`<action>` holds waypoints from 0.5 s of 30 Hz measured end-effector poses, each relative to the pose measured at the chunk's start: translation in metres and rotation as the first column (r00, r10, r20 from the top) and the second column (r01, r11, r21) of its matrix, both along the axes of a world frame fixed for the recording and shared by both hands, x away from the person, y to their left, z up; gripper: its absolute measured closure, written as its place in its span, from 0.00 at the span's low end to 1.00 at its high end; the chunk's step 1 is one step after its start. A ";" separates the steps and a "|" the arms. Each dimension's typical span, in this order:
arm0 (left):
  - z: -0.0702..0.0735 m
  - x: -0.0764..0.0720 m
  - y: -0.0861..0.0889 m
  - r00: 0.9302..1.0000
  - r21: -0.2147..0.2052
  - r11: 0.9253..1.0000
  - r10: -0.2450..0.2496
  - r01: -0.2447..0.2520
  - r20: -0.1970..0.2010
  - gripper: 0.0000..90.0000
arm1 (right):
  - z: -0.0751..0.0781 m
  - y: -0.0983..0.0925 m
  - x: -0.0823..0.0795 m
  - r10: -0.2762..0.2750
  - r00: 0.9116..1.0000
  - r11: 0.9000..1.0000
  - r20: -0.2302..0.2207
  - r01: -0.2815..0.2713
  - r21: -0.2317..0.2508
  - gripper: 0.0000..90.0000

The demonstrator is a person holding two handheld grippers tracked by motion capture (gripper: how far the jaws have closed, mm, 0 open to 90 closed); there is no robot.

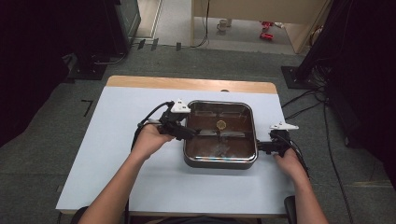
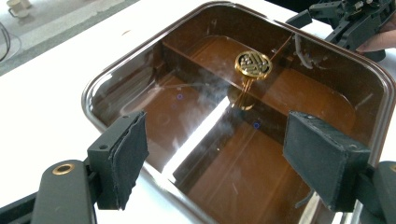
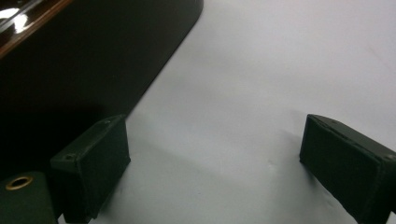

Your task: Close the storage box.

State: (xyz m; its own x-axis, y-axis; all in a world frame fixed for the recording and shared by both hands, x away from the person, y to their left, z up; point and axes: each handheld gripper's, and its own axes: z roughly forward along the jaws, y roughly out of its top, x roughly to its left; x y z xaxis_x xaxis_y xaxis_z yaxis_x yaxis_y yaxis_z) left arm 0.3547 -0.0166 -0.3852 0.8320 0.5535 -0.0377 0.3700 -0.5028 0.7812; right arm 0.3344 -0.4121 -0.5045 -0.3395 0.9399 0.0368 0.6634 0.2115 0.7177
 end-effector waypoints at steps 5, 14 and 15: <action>-0.005 -0.010 0.016 1.000 0.014 1.000 0.015 -0.015 0.010 0.24 | 0.000 0.000 0.000 0.000 1.000 1.000 0.000 0.000 0.001 0.09; -0.017 -0.028 0.045 0.998 0.000 0.998 0.057 -0.057 0.018 0.24 | 0.000 0.000 0.000 -0.001 1.000 1.000 0.001 0.001 0.001 0.09; -0.017 -0.028 0.045 0.998 0.000 0.998 0.057 -0.057 0.018 0.24 | 0.000 0.000 0.000 -0.001 1.000 1.000 0.001 0.001 0.001 0.09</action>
State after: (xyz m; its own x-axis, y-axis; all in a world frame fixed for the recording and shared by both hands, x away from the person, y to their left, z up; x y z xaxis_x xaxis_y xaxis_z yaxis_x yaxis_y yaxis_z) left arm 0.3263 0.0282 -0.4019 0.7995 0.6002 -0.0227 0.3842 -0.4820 0.7875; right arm 0.3344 -0.4121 -0.5046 -0.3389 0.9401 0.0372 0.6627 0.2104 0.7187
